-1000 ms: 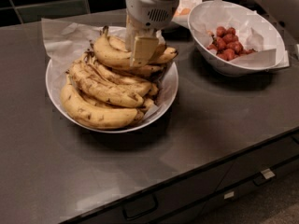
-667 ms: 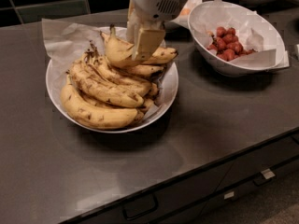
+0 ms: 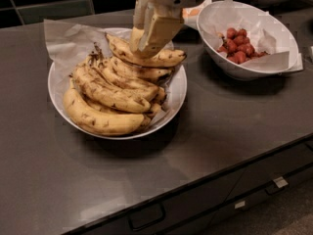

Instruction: Pick banana from white bowl

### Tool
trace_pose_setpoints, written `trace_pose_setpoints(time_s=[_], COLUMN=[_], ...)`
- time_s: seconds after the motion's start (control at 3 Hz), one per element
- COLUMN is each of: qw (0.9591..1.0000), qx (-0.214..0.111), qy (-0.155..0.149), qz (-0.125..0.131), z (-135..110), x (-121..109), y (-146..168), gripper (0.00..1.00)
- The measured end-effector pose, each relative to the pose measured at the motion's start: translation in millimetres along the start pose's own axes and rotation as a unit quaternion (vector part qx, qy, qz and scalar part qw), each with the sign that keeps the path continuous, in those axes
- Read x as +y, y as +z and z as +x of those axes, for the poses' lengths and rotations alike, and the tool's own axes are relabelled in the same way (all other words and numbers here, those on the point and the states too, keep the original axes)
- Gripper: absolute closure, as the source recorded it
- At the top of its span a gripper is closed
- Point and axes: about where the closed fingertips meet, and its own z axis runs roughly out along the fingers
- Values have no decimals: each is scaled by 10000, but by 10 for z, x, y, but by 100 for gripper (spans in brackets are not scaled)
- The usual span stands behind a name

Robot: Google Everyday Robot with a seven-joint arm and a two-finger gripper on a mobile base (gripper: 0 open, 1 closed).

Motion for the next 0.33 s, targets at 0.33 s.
trace_pose_setpoints(time_s=[0.33], qw=[10000], qx=[-7], qy=[-9], qz=[30], z=[-9], x=[-4], y=[-21], gripper=[100])
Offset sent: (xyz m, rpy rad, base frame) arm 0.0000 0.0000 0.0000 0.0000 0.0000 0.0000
